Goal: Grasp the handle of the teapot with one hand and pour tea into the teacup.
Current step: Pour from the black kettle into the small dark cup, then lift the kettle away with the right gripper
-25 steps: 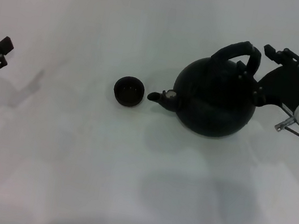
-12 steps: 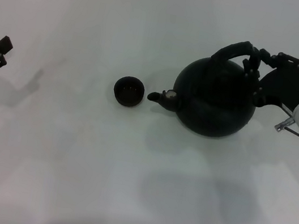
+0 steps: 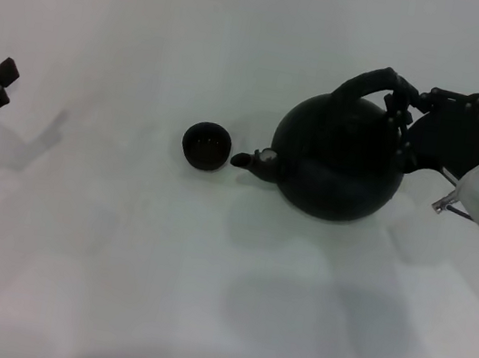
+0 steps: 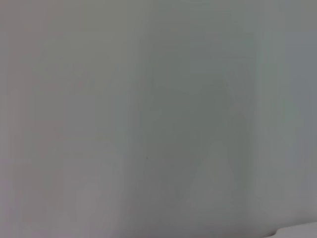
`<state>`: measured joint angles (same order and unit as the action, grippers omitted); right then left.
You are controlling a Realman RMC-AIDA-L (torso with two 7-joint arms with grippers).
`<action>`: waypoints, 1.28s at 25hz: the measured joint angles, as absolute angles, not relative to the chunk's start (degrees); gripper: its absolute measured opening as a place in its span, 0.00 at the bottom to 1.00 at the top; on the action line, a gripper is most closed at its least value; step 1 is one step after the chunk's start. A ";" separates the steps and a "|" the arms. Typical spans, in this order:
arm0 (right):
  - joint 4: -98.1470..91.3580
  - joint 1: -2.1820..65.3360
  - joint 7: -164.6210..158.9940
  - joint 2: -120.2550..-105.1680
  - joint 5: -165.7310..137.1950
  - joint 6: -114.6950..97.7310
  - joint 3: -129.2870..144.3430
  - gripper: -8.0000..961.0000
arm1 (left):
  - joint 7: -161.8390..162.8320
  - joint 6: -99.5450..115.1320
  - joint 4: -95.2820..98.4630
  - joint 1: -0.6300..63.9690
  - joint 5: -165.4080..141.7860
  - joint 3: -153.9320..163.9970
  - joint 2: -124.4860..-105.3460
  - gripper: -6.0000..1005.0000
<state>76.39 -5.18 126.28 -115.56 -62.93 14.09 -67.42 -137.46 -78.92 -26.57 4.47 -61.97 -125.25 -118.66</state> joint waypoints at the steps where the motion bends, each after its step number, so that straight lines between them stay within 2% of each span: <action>1: 76.44 -5.17 126.29 -115.58 -62.92 14.14 -67.40 0.19 | -137.46 -78.92 -26.56 4.45 -61.96 -125.24 -118.67 0.86; 18: 78.61 -3.34 126.42 -115.83 -60.08 16.31 -67.17 0.12 | -137.30 -80.22 -25.64 1.89 -62.11 -125.49 -118.61 0.86; 32: 82.78 -3.06 137.85 -116.08 -50.78 11.38 -62.90 0.12 | -137.45 -79.64 -23.40 1.59 -62.69 -127.08 -118.47 0.86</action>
